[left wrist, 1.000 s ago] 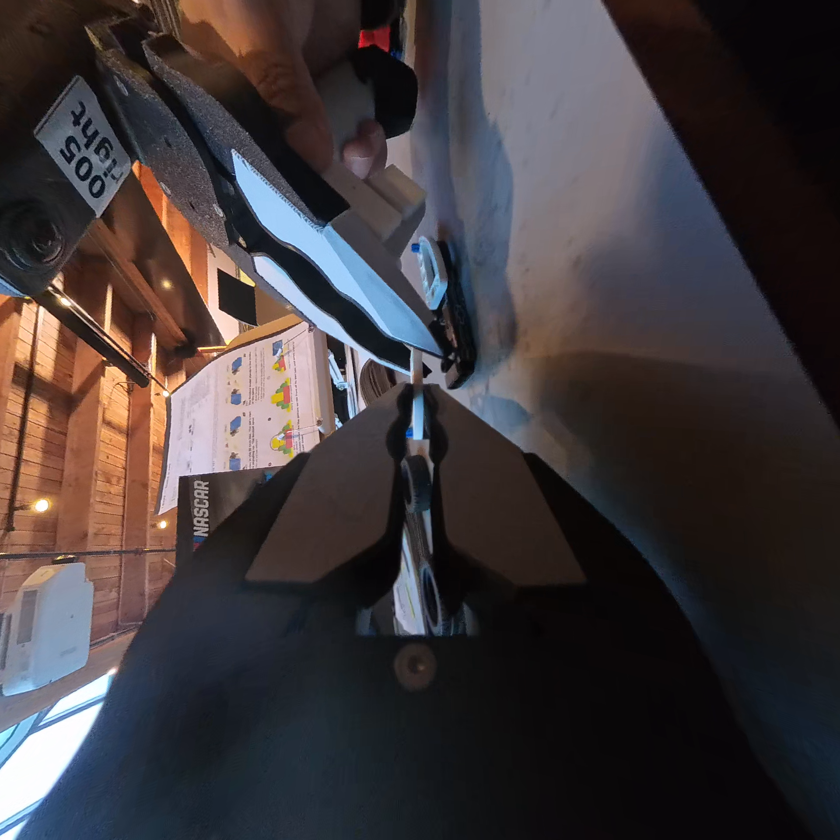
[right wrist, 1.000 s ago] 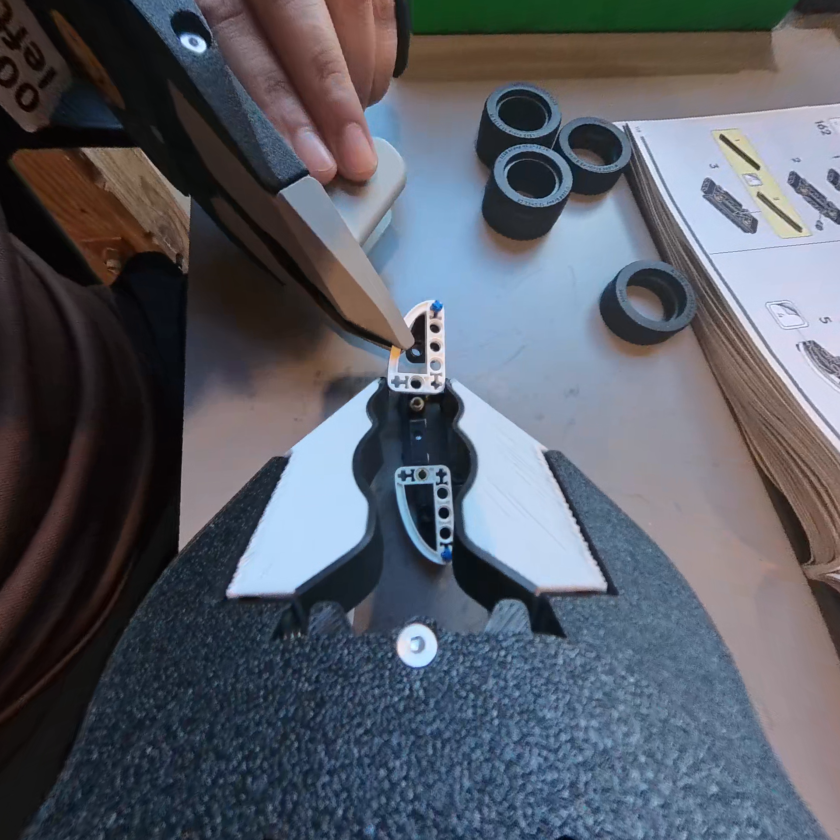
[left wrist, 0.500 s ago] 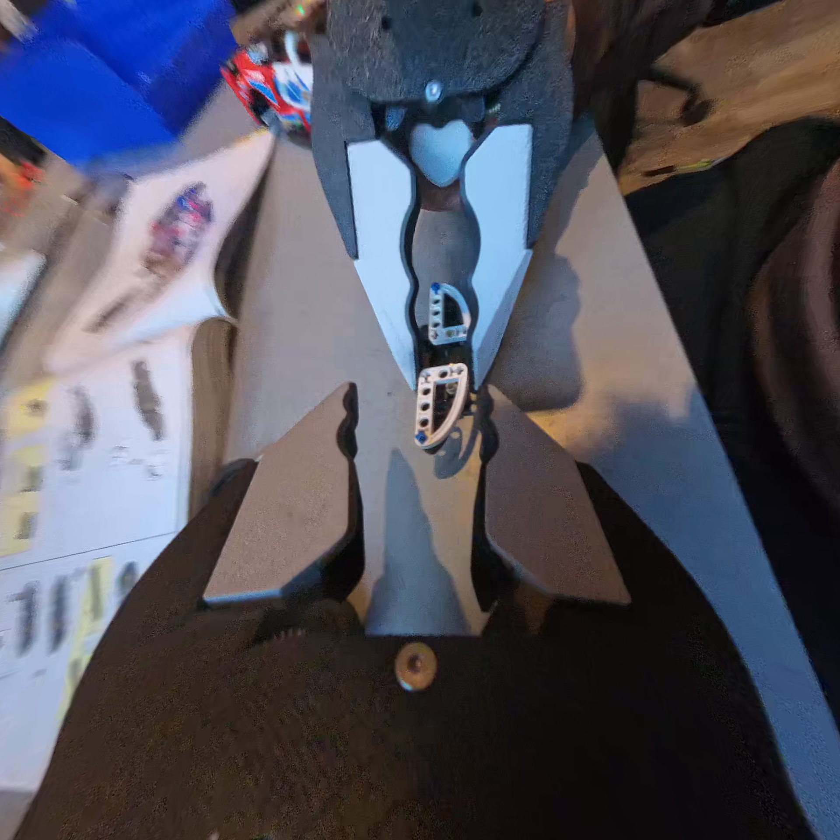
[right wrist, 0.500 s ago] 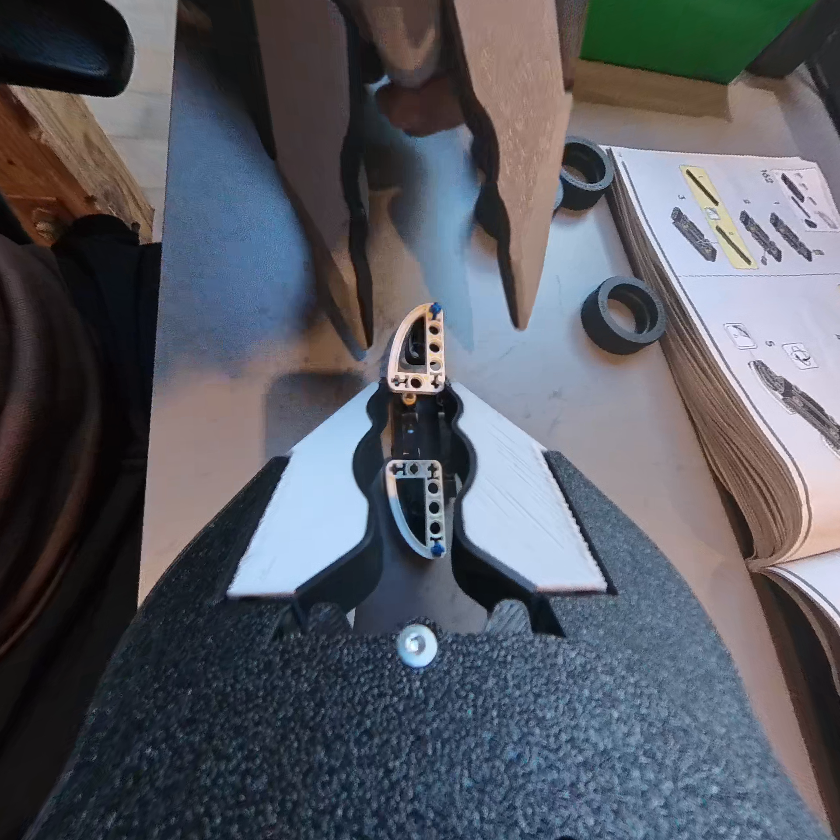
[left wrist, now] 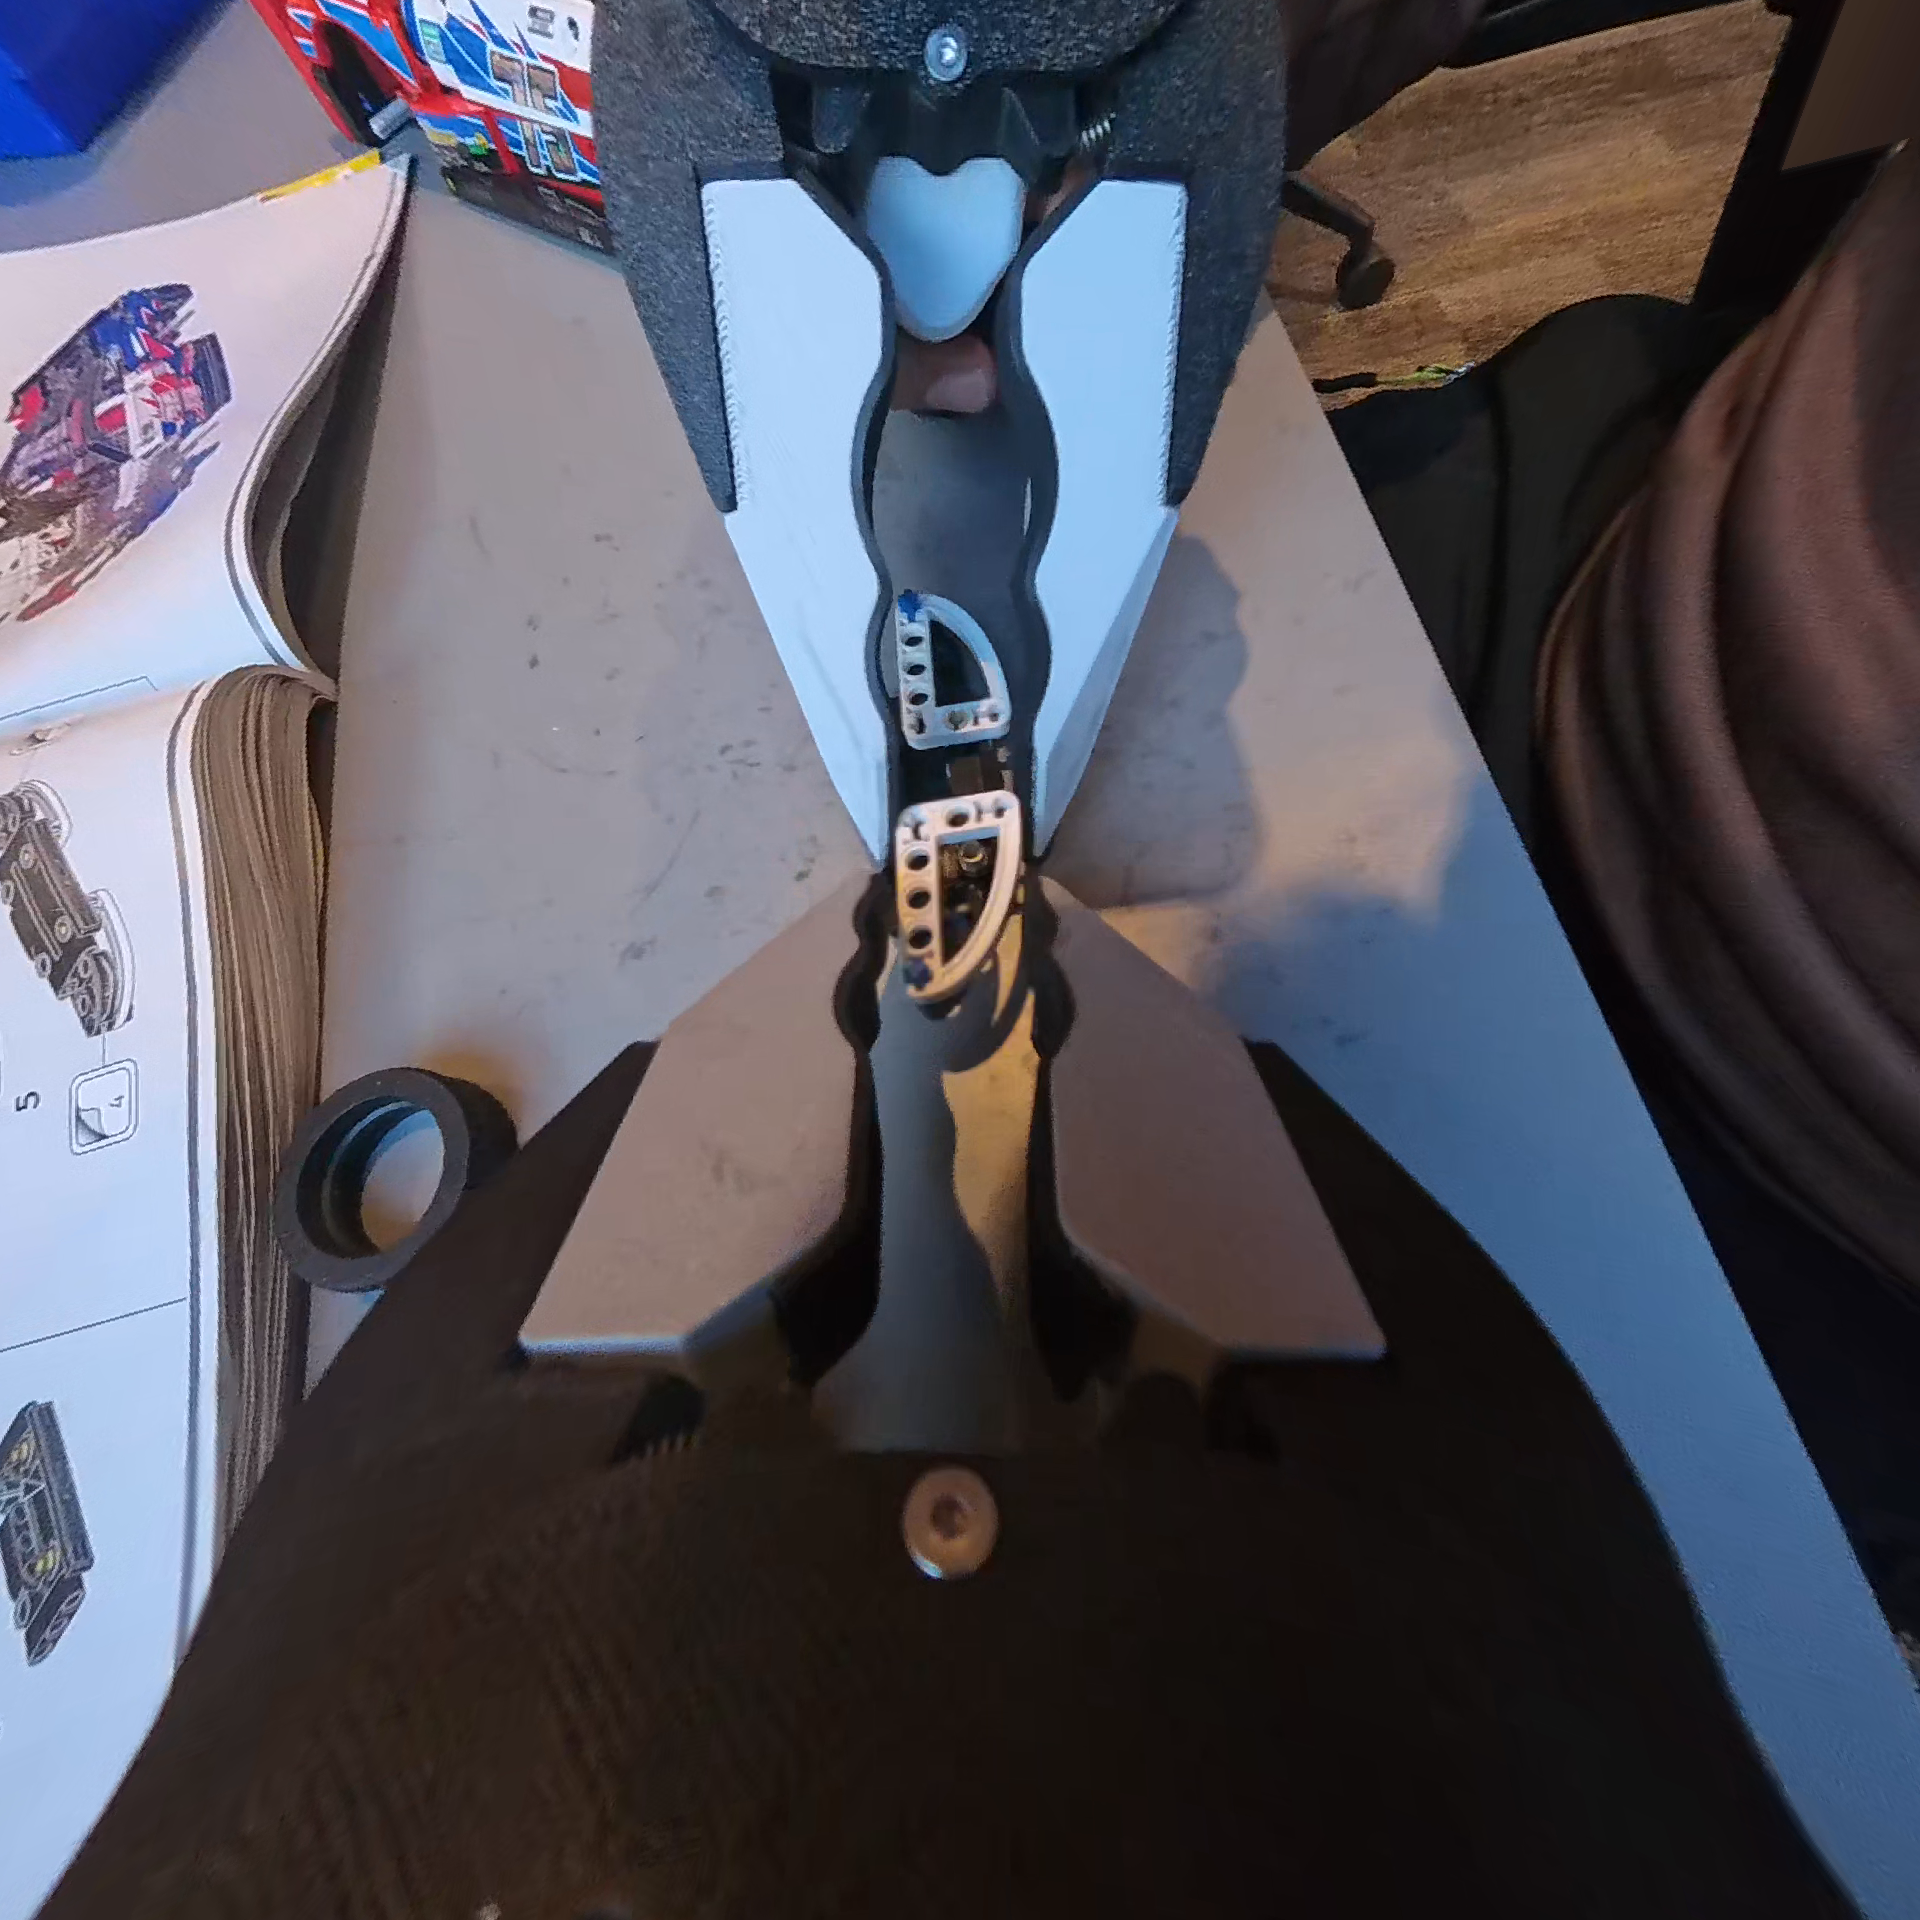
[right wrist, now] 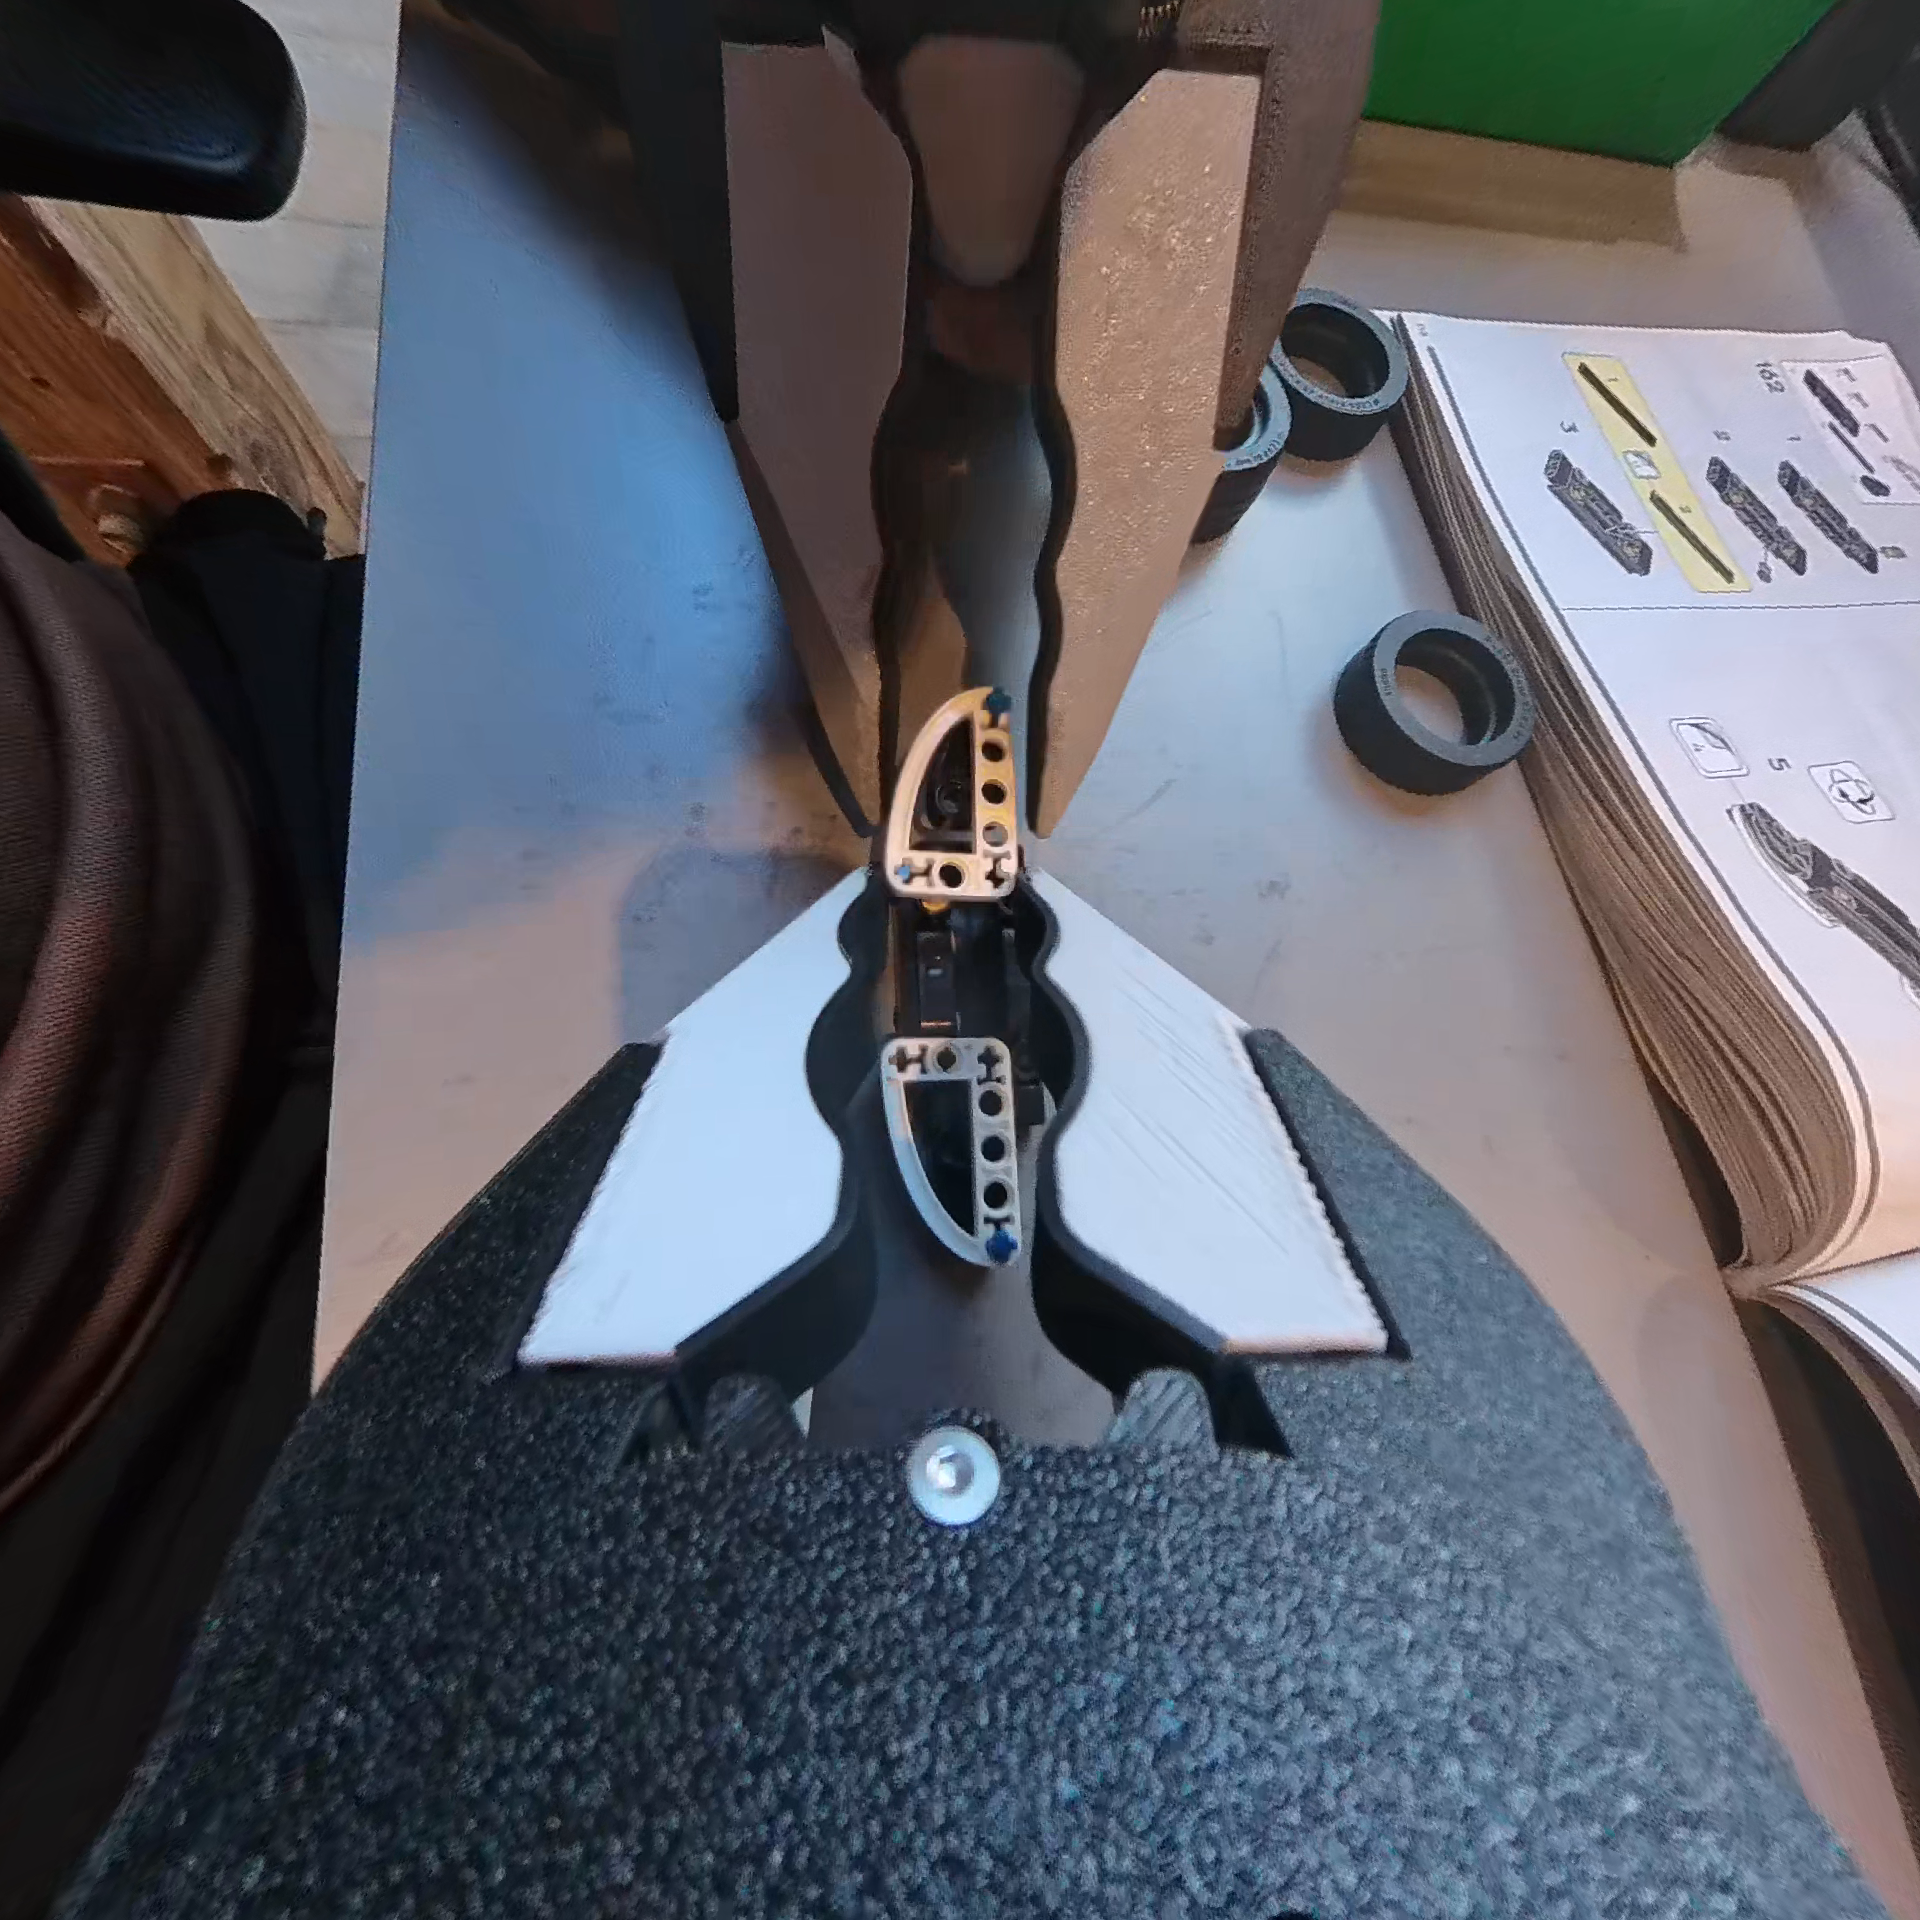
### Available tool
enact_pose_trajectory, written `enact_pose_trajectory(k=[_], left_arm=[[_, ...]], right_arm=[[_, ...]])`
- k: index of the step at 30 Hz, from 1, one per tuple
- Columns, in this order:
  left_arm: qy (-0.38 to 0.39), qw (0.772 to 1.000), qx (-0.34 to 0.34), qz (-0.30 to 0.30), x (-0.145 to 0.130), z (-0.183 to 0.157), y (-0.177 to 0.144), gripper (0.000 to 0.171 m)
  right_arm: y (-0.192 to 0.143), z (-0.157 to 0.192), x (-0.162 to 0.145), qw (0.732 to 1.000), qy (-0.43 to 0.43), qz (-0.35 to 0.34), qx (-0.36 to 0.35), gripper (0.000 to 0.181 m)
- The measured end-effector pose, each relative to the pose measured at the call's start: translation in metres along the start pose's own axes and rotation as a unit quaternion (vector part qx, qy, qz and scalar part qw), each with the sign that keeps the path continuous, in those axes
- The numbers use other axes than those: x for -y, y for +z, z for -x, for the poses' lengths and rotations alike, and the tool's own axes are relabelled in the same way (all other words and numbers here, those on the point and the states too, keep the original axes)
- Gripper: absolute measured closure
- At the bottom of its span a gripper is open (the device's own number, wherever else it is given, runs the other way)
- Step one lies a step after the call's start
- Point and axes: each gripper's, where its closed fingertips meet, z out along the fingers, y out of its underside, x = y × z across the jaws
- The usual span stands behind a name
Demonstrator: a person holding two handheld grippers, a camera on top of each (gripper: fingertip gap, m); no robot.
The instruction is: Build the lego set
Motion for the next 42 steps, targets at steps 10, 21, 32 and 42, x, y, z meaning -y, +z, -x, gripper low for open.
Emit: enact_pose_trajectory(k=[10,21,32,42], left_arm=[[-0.022,1.000,-0.012,-0.001,0.003,-0.004,0.002,0.151],[-0.001,1.000,0.010,0.011,0.001,-0.003,0.004,0.151],[0.033,0.999,0.021,0.029,-0.005,-0.004,0.006,0.151],[0.030,0.999,0.025,0.030,-0.003,0.001,0.008,0.151]], right_arm=[[0.001,0.003,0.002,1.000,-0.013,0.004,-0.005,0.158],[-0.011,0.001,0.006,0.998,0.048,-0.040,0.029,0.156],[-0.007,0.004,0.007,0.998,0.040,-0.028,0.035,0.161],[-0.007,0.000,0.001,0.999,0.042,-0.016,0.030,0.165]])
